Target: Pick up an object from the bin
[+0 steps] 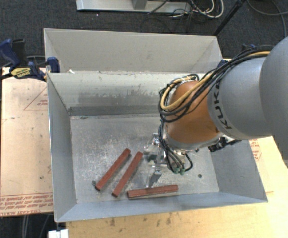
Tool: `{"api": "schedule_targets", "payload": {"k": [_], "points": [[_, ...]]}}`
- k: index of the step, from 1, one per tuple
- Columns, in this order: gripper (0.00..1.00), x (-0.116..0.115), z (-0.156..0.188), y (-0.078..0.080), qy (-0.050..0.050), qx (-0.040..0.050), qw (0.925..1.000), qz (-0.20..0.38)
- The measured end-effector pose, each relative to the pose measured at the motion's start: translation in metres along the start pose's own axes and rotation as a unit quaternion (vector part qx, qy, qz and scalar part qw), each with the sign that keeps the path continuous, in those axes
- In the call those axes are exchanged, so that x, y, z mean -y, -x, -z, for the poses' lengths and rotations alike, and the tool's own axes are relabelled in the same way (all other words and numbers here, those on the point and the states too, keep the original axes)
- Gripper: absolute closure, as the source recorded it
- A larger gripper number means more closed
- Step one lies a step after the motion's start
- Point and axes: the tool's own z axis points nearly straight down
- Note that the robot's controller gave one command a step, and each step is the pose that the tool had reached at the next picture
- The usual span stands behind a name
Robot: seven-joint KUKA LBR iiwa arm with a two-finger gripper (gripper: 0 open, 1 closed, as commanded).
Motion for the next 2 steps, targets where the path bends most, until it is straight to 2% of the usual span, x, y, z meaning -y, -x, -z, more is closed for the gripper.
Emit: {"api": "schedule_targets", "payload": {"k": [1,2], "points": [[1.00,-0.0501,-0.0203,0.0318,0.001,0.0043,0.9998,-0.022],[1.00,-0.0501,-0.0204,0.0318,0.001,0.0043,0.9997,-0.022]]}}
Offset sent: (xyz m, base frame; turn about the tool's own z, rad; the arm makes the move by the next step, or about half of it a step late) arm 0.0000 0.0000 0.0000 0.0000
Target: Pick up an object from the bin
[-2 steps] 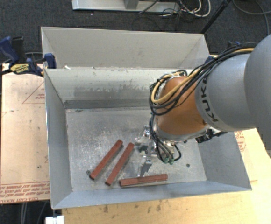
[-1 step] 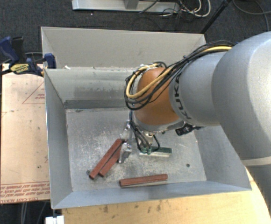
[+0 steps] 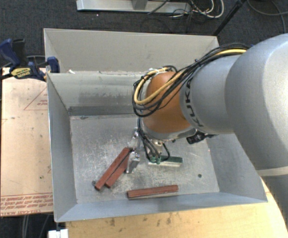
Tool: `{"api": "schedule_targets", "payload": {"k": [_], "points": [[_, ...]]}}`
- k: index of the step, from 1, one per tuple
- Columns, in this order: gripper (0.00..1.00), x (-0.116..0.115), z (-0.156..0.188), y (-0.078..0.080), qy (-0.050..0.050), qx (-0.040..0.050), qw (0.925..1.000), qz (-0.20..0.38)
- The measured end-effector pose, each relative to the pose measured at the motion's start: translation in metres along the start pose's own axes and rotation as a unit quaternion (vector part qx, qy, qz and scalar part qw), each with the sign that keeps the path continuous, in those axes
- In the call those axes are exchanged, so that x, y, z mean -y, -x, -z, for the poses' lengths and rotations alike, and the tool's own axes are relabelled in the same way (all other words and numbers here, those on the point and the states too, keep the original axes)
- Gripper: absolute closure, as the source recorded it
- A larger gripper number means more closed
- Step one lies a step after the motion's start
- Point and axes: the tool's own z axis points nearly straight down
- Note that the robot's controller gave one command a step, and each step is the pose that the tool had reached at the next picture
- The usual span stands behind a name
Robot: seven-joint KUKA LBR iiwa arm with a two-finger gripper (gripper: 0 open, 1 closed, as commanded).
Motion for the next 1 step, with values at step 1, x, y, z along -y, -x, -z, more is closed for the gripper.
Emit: {"api": "schedule_targets", "payload": {"k": [1], "points": [[1.00,0.0037,0.1578,0.0162,-0.001,-0.0013,0.9997,-0.025]]}}
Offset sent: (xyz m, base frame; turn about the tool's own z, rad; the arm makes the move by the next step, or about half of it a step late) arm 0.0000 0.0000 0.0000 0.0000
